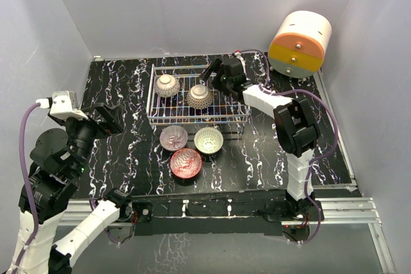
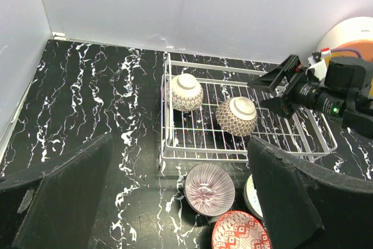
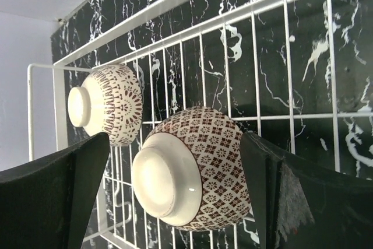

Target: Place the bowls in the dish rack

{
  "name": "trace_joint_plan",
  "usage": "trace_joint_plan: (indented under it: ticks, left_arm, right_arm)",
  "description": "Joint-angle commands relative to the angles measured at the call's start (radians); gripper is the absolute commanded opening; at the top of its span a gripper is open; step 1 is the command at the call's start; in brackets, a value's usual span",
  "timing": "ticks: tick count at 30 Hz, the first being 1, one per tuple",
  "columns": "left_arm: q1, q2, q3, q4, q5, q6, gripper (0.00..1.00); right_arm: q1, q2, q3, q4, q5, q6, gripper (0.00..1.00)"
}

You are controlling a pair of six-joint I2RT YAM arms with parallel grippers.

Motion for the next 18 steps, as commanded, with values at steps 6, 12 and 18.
trace_joint_plan:
  ticks: [6, 12, 18]
  left_arm:
    - [-0.003, 0.002, -0.019, 0.028, 0.005, 0.003, 0.97]
    - [-0.003, -0.015, -0.045, 0.03, -0.004, 0.0, 0.97]
    - [-0.003, -0.017, -0.047, 0.021, -0.006, 0.006, 0.97]
  right_arm:
    - [0.081, 0.073, 0.483, -0.463, 0.12, -0.476, 0.98]
    - [0.209, 0.146, 0.658, -0.653, 0.368, -0.665, 1.0]
    - [0.237, 0.157, 0.642, -0.722, 0.456, -0.665, 0.99]
